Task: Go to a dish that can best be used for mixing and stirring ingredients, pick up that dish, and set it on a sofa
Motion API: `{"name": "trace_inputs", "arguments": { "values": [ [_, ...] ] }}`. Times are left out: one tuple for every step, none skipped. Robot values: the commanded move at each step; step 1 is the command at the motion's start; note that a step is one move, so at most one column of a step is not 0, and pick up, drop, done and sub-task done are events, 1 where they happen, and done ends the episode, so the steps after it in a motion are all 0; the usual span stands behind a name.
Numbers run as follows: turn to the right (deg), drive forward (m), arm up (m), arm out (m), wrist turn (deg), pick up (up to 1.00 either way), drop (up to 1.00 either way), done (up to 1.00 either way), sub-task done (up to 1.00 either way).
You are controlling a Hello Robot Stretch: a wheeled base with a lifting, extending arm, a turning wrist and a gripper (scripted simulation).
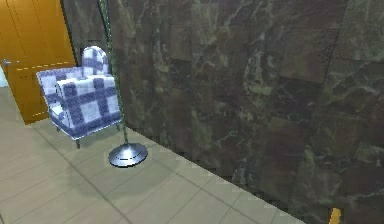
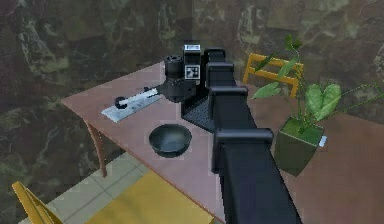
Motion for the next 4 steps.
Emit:
{"name": "trace_inputs", "arguments": {
  "values": [
    [0.0,0.00,0.00,0.00,18.0,0.00,0.00,0.00,0.00],
    [0.0,0.00,-0.24,0.00,0.0,0.00,0.00,0.00,0.00],
    [0.0,0.00,0.00,0.00,0.0,1.00,0.00,0.00,0.00],
    [0.0,0.00,0.10,0.00,0.0,0.00,0.00,0.00,0.00]
  ]
}}
